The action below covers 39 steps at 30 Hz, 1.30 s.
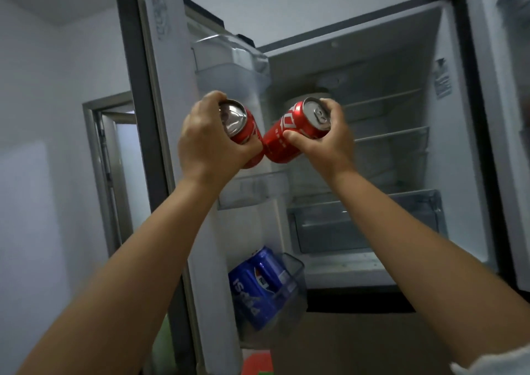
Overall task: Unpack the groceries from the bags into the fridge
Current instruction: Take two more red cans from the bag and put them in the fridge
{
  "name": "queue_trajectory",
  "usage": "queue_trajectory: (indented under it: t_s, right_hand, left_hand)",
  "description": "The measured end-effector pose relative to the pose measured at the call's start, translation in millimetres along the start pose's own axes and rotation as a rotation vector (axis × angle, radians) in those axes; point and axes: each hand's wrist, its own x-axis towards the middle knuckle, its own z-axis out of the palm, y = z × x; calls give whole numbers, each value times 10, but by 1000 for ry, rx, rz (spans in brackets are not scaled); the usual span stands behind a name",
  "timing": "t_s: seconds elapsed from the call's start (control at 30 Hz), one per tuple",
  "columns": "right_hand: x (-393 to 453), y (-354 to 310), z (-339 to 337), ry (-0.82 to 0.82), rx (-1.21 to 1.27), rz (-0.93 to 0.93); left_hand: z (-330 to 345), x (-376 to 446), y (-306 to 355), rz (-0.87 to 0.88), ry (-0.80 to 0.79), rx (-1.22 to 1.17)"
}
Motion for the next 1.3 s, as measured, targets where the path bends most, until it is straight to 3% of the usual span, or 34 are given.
queue_trajectory:
  t_s: [0.13,0.3,0.77,0.87,1.0,1.1,1.3]
  right_hand:
    - [325,243,172,-83,45,32]
    - [612,517,371,-393,138,107]
    - [1133,981,797,-1233,74,171]
    - [1103,964,926,-1260,-47,89]
    - [979,977,1060,-1108,-335,-208]
    - [930,1035,1068,-1045,-333,-298]
    - [827,1053,973,-1088,-203,-337]
  left_hand:
    - [293,244,-94,-82,-128,174]
    - [600,302,-175,-191,-366,460]
    - [902,611,-237,-487,-536,792]
    - [979,586,-329,-496,-554,884]
    - [1024,481,-376,-467,-543,929]
    - [983,370,-414,-411,-512,981]
    - [794,217,-321,-375,-436,918]
